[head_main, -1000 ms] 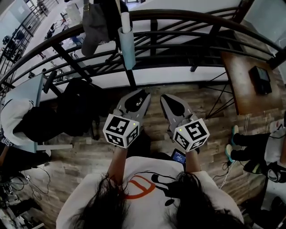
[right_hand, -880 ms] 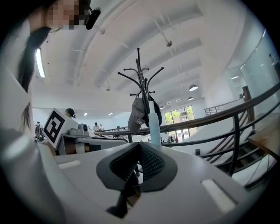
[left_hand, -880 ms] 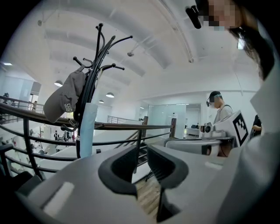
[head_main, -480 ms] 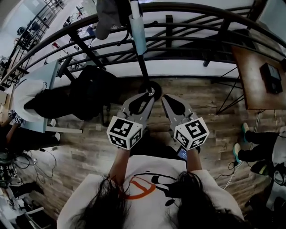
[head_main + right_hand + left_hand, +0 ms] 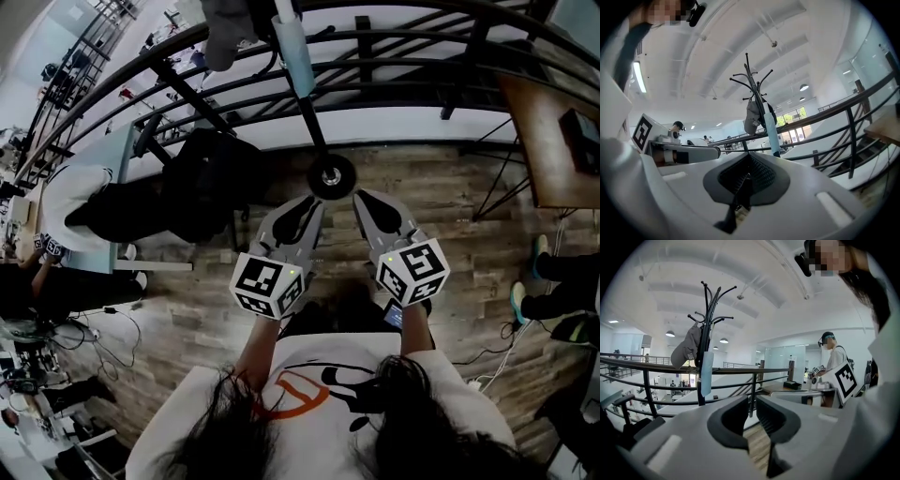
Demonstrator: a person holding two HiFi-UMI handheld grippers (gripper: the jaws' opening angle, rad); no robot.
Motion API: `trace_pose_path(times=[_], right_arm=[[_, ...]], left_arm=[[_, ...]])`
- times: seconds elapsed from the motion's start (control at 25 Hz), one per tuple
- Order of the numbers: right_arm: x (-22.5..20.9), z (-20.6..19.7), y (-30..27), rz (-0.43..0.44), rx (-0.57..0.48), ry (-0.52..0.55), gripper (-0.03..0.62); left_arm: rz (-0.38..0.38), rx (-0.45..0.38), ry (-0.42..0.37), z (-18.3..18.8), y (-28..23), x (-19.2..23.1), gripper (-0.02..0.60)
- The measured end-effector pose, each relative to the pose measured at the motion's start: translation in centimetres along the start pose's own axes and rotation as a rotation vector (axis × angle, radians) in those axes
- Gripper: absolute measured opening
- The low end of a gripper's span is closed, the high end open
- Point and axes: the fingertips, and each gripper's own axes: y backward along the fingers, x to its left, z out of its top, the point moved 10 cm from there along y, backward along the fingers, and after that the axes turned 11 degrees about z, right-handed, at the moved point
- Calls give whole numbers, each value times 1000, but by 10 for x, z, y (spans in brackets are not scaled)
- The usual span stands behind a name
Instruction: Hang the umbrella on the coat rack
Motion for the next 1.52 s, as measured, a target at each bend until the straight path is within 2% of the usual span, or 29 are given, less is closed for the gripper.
trace_pose_path(times=[0.2,0.32,0.44,0.72,1.04,1.52], right_arm=[[20,-19,2,-41,15,-15,8],[43,-28,0,-56,26,-10,8],[76,-36,-3,-56,17,-32,7],[164,-60,-12,-73,20,-34,8],[241,-78,-19,-90,34,-9,8],[279,-86,-9,-115,40,-7,8]], left_arm=[[-17,21,4,-20,24,12,55],[-55,16,-20,-30,42,18,54],[-106,2,-57,-38,68,24,54],[-197,-12,-79,-56,136,50,55],[-253,-27,-73,-73,199,74,55],[-297,-55,-71,-79,227,78,55]])
